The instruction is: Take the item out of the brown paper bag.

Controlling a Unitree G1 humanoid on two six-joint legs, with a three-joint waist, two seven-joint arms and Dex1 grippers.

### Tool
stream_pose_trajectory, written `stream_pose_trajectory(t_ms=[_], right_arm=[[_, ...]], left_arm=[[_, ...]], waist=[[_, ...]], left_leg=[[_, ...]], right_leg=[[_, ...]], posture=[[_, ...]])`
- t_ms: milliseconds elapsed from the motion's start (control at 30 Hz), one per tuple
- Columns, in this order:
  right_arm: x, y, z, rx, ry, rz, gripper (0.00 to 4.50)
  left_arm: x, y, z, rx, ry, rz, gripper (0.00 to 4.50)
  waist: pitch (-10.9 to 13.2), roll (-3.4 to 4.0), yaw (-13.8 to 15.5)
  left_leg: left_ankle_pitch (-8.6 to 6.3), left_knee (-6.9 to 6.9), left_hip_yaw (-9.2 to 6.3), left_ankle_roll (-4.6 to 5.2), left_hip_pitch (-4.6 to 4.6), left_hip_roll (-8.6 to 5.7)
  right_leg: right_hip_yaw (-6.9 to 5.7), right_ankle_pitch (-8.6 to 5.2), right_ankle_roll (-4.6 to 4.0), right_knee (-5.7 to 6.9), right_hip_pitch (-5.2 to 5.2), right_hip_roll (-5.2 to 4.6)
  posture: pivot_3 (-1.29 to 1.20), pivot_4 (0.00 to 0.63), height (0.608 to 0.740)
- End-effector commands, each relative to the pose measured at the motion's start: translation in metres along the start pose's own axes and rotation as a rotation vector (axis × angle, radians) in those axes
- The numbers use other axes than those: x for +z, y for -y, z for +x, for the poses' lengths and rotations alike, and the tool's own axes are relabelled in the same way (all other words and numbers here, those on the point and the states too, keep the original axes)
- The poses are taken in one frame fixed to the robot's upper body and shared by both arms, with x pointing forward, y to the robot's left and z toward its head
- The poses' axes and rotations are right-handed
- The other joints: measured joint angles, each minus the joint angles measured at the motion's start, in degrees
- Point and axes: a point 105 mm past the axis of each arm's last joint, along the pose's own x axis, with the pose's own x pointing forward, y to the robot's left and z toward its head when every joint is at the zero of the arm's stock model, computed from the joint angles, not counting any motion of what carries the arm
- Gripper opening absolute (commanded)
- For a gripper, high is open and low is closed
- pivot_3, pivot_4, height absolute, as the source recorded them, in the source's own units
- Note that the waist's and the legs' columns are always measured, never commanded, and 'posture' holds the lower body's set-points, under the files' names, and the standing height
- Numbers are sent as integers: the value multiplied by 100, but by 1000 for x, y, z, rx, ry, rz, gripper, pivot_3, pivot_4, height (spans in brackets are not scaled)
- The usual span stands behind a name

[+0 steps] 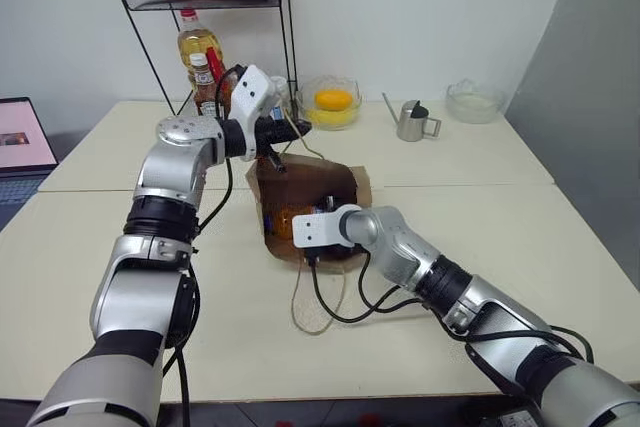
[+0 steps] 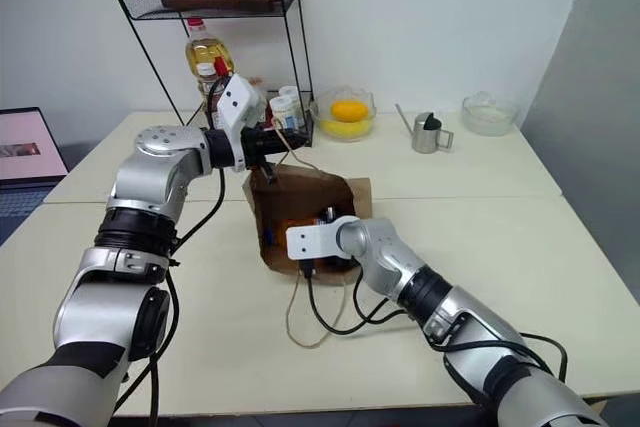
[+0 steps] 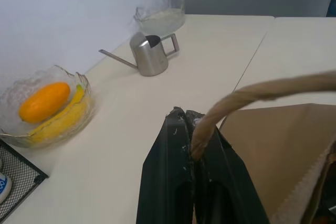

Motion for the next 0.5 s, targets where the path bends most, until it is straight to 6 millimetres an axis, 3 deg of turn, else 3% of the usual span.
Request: stream_pose_trajectory(t_ms=[33, 133, 267, 400, 500], right_arm=[[-25, -4, 8, 7, -81, -14, 4211], [-37, 0, 9, -23, -99, -12, 4211], [-37, 17, 3, -112, -51, 2, 3368], [-24, 23, -8, -178, 34, -33, 3220], [-8, 26, -30, -256, 137, -15, 3220]], left_arm=[[21, -5, -7, 29, 57, 49, 0], [21, -5, -7, 32, 59, 51, 0], [21, -6, -8, 41, 61, 50, 0], [20, -5, -7, 39, 60, 54, 0], [18, -5, -6, 39, 56, 59, 0]], waist=[[0, 0, -1], [0, 0, 3], [0, 0, 35], [0, 0, 46], [0, 0, 35]], left_leg=[[0, 0, 0, 0, 4, 0], [0, 2, 0, 0, 15, 0], [0, 10, -1, -1, 13, -3], [0, 12, -1, -1, 4, -4], [0, 8, -1, 0, -5, -2]], right_leg=[[1, 0, 0, 0, 3, 0], [2, 0, 0, -1, 18, 0], [2, 0, 0, -1, 23, -3], [1, 0, 0, -3, 21, -4], [-3, 0, 0, -2, 18, -3]], posture=[[0, 150, 740], [0, 150, 740], [0, 150, 740], [0, 150, 740], [0, 150, 740]])
